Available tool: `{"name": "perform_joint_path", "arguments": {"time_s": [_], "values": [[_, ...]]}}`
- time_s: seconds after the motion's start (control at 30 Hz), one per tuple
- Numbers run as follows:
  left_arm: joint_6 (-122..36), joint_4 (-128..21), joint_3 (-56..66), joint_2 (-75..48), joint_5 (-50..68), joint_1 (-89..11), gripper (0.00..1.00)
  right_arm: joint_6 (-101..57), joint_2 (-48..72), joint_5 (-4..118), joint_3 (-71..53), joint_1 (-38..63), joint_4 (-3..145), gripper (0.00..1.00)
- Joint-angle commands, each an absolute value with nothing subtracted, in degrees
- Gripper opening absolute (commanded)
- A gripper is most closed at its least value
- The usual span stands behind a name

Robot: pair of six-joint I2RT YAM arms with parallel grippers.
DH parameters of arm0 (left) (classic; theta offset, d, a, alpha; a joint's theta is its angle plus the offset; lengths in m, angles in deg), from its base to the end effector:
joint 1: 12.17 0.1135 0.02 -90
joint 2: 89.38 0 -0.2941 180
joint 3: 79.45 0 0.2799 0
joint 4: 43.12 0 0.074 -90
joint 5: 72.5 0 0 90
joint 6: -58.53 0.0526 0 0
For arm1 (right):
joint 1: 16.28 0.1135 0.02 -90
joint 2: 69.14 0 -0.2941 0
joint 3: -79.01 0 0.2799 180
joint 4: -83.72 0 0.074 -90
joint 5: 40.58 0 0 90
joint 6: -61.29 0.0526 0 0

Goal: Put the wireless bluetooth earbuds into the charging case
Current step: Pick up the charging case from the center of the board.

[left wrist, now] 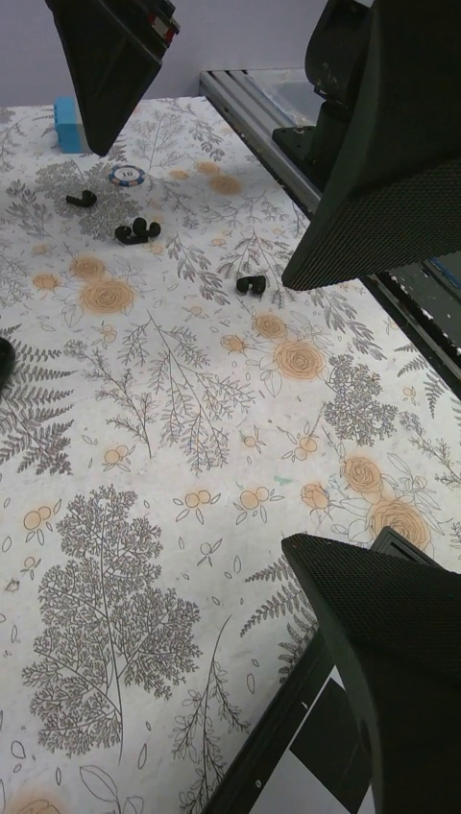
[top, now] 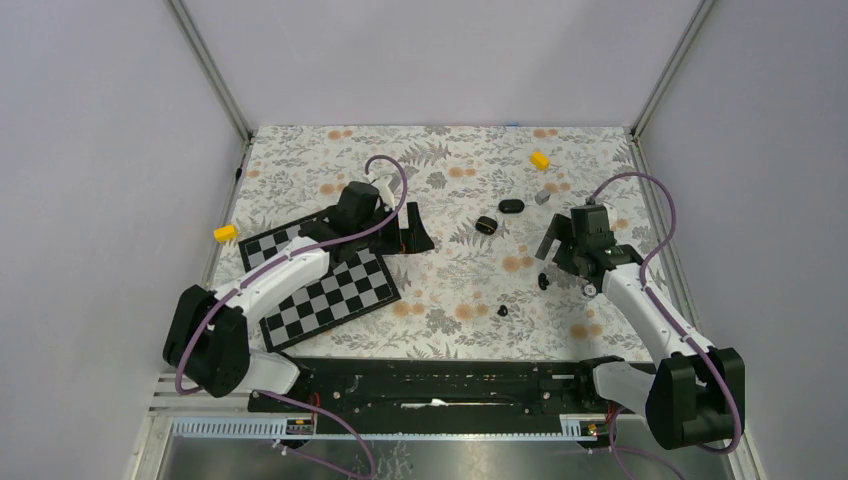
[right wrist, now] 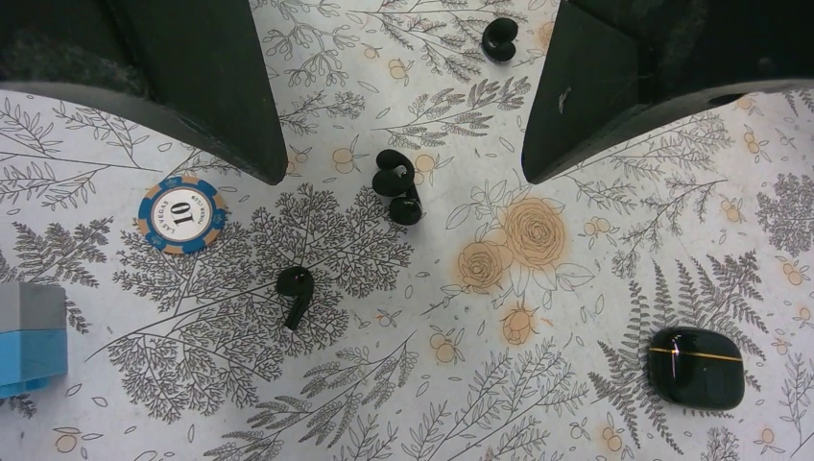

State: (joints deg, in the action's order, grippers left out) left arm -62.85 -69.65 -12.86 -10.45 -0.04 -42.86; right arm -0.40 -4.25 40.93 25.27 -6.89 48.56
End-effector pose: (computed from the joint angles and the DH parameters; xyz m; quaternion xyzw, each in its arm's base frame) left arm 0.2788 -0.1839 0.2644 0.0604 0.8919 -0.3377 0.2945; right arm 0.2547 0.0342 0.2346 0.1793 0.9085 0.0549 0.3734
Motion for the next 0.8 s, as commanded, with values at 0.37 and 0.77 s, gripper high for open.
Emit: {"name": "perform_joint_path", "arguments": {"time_s": [0.37, 0.77], "values": [[-63.2, -69.6, -10.7, -7.6, 1.1, -44.1, 0.99, 0.0, -5.3, 39.8, 25.3, -6.4, 49.1, 1.0], [-52.2, -80.3, -6.5, -12.6, 10.6, -55.8, 0.99, -6.2, 13.0, 38.9, 8.1, -0.4, 49.3, 1.0]]}}
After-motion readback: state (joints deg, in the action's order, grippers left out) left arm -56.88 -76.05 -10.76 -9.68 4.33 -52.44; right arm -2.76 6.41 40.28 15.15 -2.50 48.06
